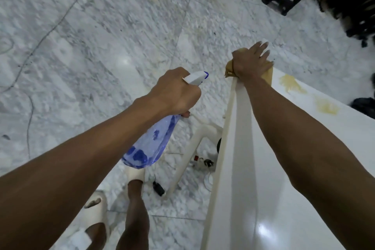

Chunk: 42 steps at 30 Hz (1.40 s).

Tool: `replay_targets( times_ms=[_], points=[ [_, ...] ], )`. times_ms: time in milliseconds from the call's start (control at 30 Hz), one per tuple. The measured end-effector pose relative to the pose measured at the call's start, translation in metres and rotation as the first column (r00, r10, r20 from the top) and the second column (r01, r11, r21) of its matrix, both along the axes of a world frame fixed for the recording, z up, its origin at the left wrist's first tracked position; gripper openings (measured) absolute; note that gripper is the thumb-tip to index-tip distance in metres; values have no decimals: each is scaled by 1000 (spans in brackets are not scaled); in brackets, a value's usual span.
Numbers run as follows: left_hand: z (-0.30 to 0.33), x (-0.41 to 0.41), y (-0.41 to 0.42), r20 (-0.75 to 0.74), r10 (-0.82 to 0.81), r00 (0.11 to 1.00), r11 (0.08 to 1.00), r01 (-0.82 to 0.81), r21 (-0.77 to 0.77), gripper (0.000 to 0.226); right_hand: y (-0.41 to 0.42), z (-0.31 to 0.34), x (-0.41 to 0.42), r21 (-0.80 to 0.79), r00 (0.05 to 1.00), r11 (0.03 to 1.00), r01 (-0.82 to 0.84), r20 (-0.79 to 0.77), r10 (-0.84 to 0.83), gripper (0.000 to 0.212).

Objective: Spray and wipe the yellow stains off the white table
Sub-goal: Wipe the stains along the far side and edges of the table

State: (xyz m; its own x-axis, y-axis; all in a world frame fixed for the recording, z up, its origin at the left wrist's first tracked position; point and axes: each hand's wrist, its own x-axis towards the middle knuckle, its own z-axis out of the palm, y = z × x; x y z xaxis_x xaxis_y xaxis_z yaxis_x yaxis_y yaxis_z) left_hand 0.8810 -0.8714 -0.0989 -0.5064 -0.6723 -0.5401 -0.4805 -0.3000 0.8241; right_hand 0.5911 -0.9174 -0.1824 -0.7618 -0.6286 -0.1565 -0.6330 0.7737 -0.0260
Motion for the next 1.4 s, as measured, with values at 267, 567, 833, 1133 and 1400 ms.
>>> replay_targets(
  times_ms=[267,567,833,1133,1400],
  points=[
    [5,33,37,11,-38,999,998,39,-45,9,55,3,33,29,998,998,-55,-40,56,86],
    [11,61,95,-68,-58,996,995,52,-86,12,147,6,86,46,994,995,-83,-68,86,82],
    [13,101,169,-69,-114,991,993,112,-41,20,242,11,136,-26,991,991,-131,-36,130,79],
    [21,132,226,-8,-139,990,988,138,-71,26,315,15,178,-14,990,991,-136,-39,135,79],
    [29,153,292,-45,-119,992,993,117,-29,32,394,19,227,36,993,994,-100,-64,102,77]
  ],
)
